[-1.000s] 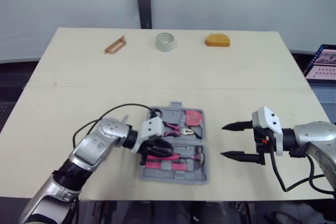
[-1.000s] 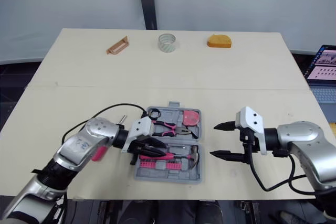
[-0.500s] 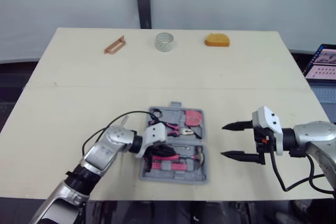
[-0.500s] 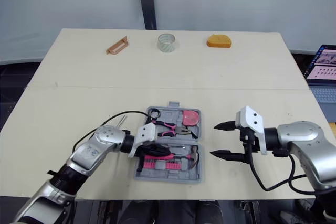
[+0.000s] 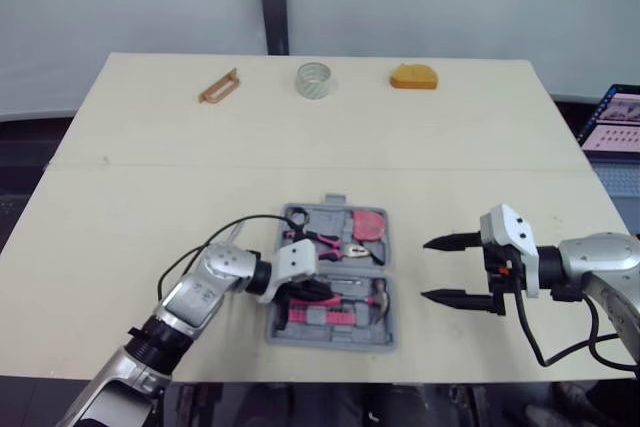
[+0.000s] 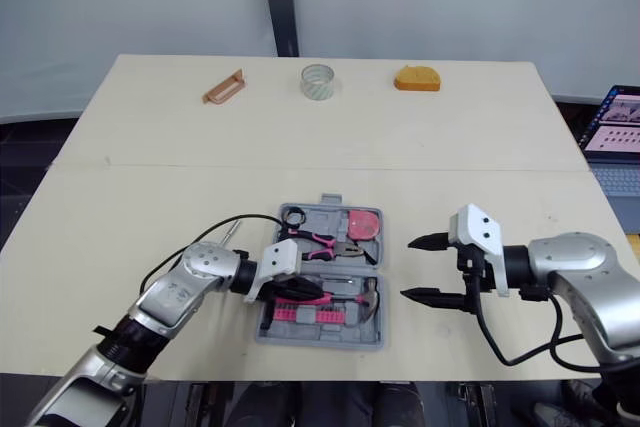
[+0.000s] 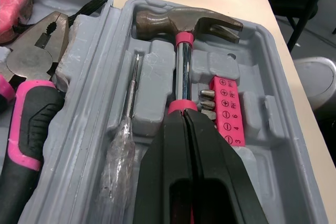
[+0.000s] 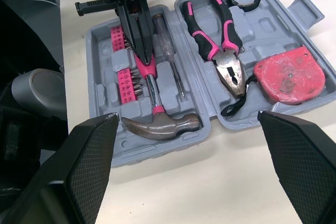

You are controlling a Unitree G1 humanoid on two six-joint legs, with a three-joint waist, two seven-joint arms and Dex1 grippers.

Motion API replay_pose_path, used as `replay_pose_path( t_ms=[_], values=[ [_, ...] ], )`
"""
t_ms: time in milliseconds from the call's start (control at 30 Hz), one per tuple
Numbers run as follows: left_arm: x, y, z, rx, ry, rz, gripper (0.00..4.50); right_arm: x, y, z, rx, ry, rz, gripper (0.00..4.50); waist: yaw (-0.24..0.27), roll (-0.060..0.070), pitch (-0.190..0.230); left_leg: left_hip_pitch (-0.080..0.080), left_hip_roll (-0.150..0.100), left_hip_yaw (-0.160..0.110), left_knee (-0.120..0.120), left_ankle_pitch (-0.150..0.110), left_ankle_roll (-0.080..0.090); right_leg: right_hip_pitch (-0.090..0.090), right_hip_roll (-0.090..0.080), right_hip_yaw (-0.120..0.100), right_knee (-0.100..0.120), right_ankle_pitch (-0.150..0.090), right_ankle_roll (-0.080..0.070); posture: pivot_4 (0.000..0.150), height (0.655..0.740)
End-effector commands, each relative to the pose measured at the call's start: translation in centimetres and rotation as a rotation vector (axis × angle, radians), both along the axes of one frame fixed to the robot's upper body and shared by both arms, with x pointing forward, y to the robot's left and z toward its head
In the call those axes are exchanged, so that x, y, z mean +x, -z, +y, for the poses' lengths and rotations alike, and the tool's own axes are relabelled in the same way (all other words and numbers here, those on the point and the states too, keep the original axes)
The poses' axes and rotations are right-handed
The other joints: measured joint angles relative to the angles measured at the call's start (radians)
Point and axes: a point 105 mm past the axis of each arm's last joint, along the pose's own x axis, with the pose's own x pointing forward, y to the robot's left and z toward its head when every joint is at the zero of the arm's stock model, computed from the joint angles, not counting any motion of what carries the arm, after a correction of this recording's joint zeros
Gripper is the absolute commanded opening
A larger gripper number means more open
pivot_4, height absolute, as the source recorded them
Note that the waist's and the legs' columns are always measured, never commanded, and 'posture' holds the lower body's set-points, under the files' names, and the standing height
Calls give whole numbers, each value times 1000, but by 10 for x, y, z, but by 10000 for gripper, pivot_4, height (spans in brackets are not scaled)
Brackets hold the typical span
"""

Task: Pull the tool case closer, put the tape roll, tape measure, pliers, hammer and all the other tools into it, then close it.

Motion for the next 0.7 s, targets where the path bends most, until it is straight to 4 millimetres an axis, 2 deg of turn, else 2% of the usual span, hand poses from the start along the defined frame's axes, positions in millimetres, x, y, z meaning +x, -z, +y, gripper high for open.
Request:
replay_pose_path(
  t_ms=[33,433,567,700],
  values=[
    [-13,18,0,67,51,18,709,-2,-8,-1,-11,-9,-27,45000,0,0,0,0,0,0,0,0,0,0,0,0,0,0,0,1500,7400],
    [-25,53,13,241,131,-11,709,-2,-7,-1,-18,-5,-28,45000,0,2,-8,3,0,0,-1,0,0,3,0,0,-1,0,0,1500,7400],
    [-29,64,18,296,158,-18,709,-2,-8,-1,-19,-4,-29,45000,-1,3,-14,17,0,0,-9,0,1,17,0,0,-6,0,0,1500,7400],
    [-30,71,21,324,163,-20,709,-2,-8,-2,-21,-3,-30,45000,-1,6,-25,18,0,0,-10,0,1,17,0,-1,-7,0,0,1500,7400]
  ],
)
